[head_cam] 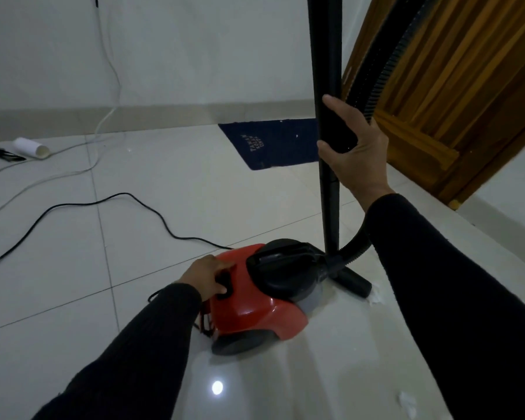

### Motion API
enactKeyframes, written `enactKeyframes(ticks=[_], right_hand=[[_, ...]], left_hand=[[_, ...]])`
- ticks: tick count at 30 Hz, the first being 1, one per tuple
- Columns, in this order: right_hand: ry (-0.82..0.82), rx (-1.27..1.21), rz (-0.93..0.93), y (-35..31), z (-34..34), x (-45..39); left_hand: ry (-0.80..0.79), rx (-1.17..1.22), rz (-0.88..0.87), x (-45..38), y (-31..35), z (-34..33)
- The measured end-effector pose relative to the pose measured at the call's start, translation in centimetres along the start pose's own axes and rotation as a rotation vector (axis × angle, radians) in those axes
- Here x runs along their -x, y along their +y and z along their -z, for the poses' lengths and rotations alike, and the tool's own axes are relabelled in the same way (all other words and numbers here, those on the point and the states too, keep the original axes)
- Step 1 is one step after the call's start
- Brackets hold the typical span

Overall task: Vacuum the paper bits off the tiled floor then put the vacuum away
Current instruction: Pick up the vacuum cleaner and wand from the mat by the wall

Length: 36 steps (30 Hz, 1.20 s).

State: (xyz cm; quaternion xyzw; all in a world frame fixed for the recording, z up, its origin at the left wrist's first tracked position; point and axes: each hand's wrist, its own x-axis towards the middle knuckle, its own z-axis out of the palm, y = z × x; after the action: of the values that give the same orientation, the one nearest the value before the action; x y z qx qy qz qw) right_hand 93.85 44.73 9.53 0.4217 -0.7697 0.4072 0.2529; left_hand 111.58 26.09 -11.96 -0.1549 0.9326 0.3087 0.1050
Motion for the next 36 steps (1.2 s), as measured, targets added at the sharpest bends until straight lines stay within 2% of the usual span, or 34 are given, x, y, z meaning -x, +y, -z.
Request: enactKeyframes(ticks=[3,9,12,17,27,36], right_hand=[[-0.016,-0.011,0.006,-0.3,-0.4,0.4],[-0.041,0.01,0.013,-0.3,-1.2,0.6],[-0.032,-0.008,0.019,-0.5,-1.3,0.4],[-0.019,-0.014,0.038,-0.6,-1.3,0.3],[-0.028,-0.006,0.044,-0.4,-1.6,0.2],[-0.043,-0.039,0.059,-0.5,-2.0,0.2]], left_hand=[[0.109,0.071,0.018,-0.1,0.0,-0.9],[0.004,-0.073,-0.008,-0.8,0.2,-0.5],[-0.057,-0.042,-0.038,-1.1,0.0,-0.3],[-0.033,0.02,-0.028,-0.9,-0.4,-0.4],[-0.035,-0.201,-0.005,-1.2,1.2,0.7],[0.033,-0.263,0.046,-0.8,2.0,0.1]])
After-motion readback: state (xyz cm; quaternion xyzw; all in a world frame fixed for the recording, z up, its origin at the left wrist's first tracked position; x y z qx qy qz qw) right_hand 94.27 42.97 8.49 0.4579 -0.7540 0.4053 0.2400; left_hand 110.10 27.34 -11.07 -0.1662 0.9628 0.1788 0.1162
